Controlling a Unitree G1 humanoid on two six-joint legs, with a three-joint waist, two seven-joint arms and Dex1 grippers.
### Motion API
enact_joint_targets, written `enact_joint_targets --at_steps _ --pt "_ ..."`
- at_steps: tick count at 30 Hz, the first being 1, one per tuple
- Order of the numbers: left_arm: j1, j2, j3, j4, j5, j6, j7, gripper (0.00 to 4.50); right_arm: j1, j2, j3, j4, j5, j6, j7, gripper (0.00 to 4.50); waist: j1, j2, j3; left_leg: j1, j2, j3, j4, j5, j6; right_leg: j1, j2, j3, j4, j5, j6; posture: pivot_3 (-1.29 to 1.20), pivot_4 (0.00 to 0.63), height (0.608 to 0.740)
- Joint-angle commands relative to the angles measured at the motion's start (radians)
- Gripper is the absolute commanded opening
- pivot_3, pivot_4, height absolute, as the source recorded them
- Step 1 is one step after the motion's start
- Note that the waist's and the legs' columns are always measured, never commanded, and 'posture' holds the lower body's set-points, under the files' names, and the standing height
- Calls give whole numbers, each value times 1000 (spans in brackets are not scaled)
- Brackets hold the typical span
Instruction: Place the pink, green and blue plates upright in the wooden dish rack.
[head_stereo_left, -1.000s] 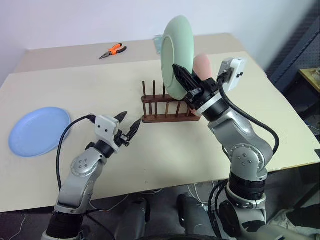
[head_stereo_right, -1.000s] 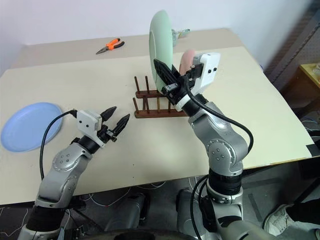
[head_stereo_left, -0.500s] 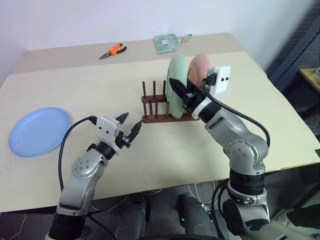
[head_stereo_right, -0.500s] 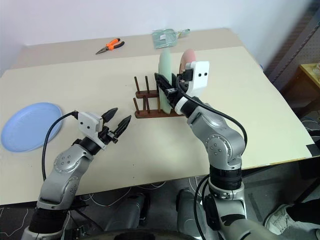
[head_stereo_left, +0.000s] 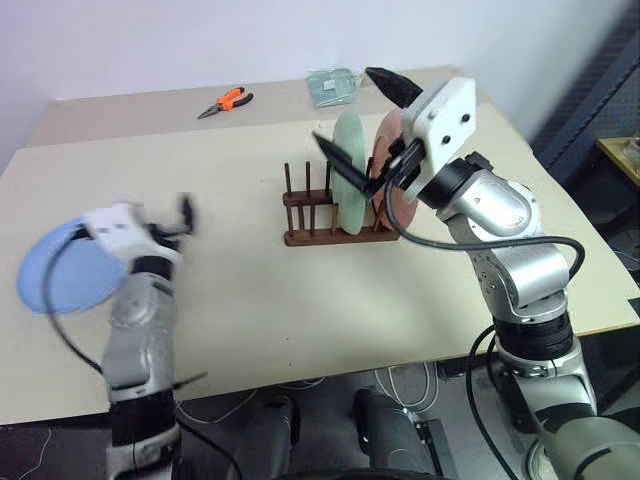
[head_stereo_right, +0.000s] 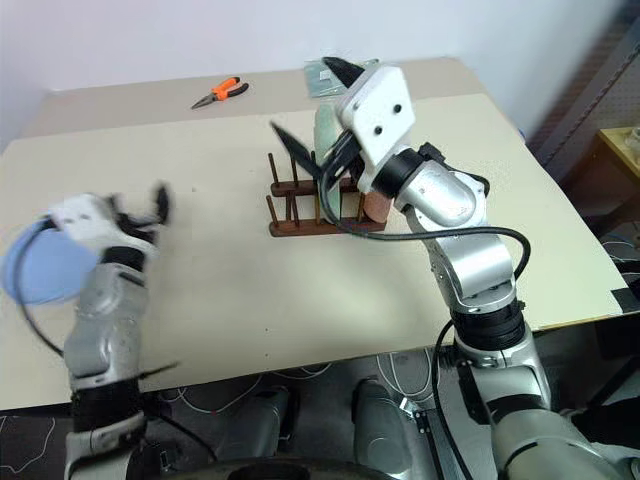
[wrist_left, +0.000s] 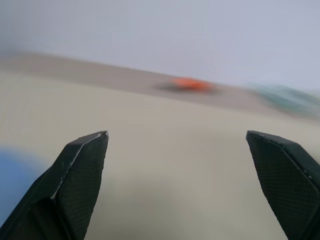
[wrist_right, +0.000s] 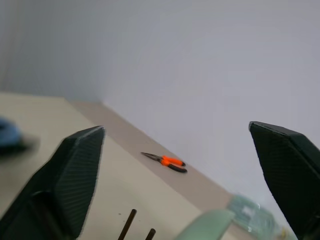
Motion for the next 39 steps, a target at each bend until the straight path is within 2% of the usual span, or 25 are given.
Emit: enact_joint_targets --at_steps 1,5,7,8,10,17,19,21,25,28,31,35,38,39 --pt "-14 -11 307 -1 -79 23 303 4500 30 4 63 14 -53 -80 62 4485 -2 -1 0 0 0 0 0 0 0 0 0 0 0 0 0 0 150 739" --pt "2 -28 378 -46 -208 119 342 4500 43 31 80 37 -66 -115 89 4485 20 -4 1 0 -1 -1 1 -1 -2 1 0 -1 0 0 0 0 150 739" --pt "2 -47 412 -41 -336 197 357 4500 43 51 80 44 -62 -120 96 4485 33 -6 0 0 -1 -2 3 -1 -2 2 0 -1 0 0 0 0 150 739" --pt "4 -53 418 -37 -397 230 346 4250 44 61 80 44 -61 -120 99 4499 34 -8 -1 0 -1 -2 4 -1 -2 3 0 -1 0 0 0 0 150 739" --pt "7 -56 420 -34 -489 272 329 3690 48 77 81 41 -62 -120 103 4500 32 -9 -2 0 -1 -3 4 -1 -2 4 0 -2 0 0 0 0 150 739" --pt "37 -42 384 -28 -570 298 329 176 81 88 84 23 -84 -129 111 4500 26 -9 -2 1 0 -2 2 -1 -2 3 0 -2 0 0 0 0 150 739" --pt "37 -36 375 -21 -574 293 335 79 83 91 81 21 -92 -129 108 4500 25 -9 -2 1 0 -2 2 -1 -3 2 1 -2 0 0 -1 0 150 739" --pt "33 -6 317 -39 -546 279 263 79 78 88 74 24 -97 -116 108 4500 25 -9 -2 1 0 -2 2 -1 -3 2 1 -2 0 0 -1 0 150 739" --pt "24 65 144 -122 -425 217 106 79 54 69 84 42 -127 -124 130 4500 28 -10 -2 1 0 0 2 0 -3 3 1 -2 0 0 -2 0 150 739" --pt "-54 115 -68 -228 -347 206 -9 79 4 55 143 79 -219 -209 156 4500 32 -10 -2 0 -1 2 2 0 -3 3 1 -2 -1 -1 -3 0 150 739" --pt "-108 130 -201 -297 -314 250 -42 79 -37 78 211 141 -317 -288 143 4500 27 -10 -2 0 -1 2 2 0 -4 3 1 -2 -1 -1 -2 0 150 739" --pt "-139 87 -250 -356 -320 278 -12 79 -86 145 271 225 -432 -312 90 4500 -5 -9 -2 2 1 2 -1 -1 -4 1 1 1 0 0 -1 0 150 739" --pt "-149 66 -270 -385 -326 294 -8 79 -116 180 303 308 -531 -322 41 4500 -5 -9 -2 1 4 1 -1 0 -7 -1 7 1 0 2 -4 0 150 739" --pt "-149 63 -273 -389 -329 299 -10 0 -122 185 311 333 -556 -334 30 3977 -3 -9 -1 1 4 1 -1 1 -9 -1 8 1 0 2 -5 0 150 739"
